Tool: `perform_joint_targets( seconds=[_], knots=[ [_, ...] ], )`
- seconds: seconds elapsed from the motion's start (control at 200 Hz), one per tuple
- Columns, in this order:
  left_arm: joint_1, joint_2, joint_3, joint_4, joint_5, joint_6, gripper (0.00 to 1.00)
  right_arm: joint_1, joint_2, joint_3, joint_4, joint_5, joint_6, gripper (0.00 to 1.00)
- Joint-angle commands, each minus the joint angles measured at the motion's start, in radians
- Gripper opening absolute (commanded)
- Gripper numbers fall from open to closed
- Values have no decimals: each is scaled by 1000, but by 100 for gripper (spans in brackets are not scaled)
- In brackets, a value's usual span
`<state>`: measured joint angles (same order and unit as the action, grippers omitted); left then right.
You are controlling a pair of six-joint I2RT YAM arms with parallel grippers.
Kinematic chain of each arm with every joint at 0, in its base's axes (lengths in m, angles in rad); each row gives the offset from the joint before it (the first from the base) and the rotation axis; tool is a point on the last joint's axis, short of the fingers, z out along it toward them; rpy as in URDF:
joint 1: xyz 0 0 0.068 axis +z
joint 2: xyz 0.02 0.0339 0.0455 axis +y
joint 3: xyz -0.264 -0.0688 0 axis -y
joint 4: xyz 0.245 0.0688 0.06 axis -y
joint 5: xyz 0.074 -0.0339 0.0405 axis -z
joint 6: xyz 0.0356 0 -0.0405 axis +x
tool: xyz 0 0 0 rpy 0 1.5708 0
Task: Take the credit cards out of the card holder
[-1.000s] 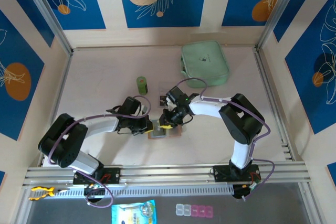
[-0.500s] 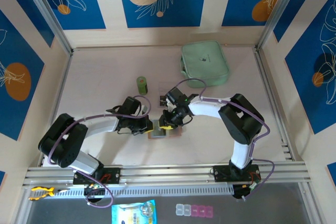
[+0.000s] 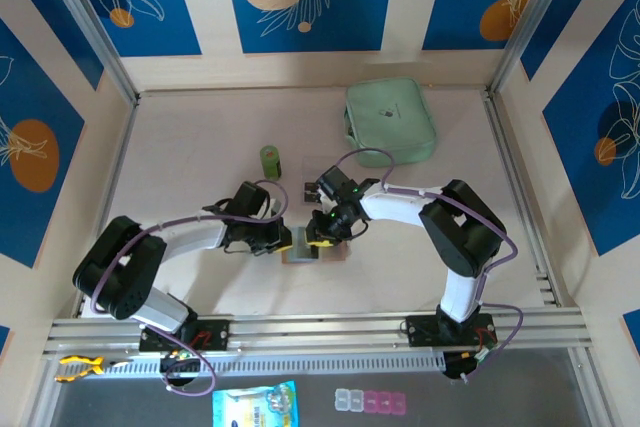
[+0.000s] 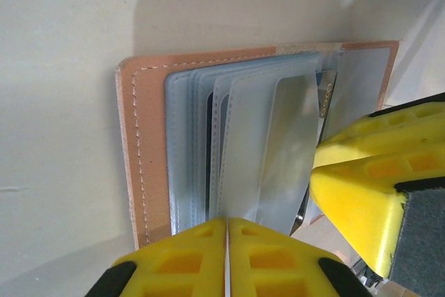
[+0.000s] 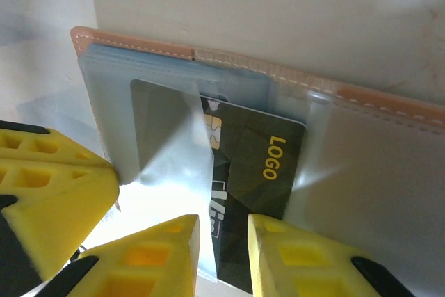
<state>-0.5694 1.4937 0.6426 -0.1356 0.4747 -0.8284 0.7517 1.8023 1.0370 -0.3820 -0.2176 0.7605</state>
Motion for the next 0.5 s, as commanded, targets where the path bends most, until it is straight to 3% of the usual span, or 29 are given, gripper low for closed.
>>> perform_joint_targets(
  seconds=[0.0, 0.495],
  knots=[
    [7, -16, 27, -42, -15, 21, 9, 2, -28, -9, -26, 20, -18, 27],
    [6, -57, 53, -71, -11, 23, 9, -6, -18, -3, 6, 0, -38, 27]
  ],
)
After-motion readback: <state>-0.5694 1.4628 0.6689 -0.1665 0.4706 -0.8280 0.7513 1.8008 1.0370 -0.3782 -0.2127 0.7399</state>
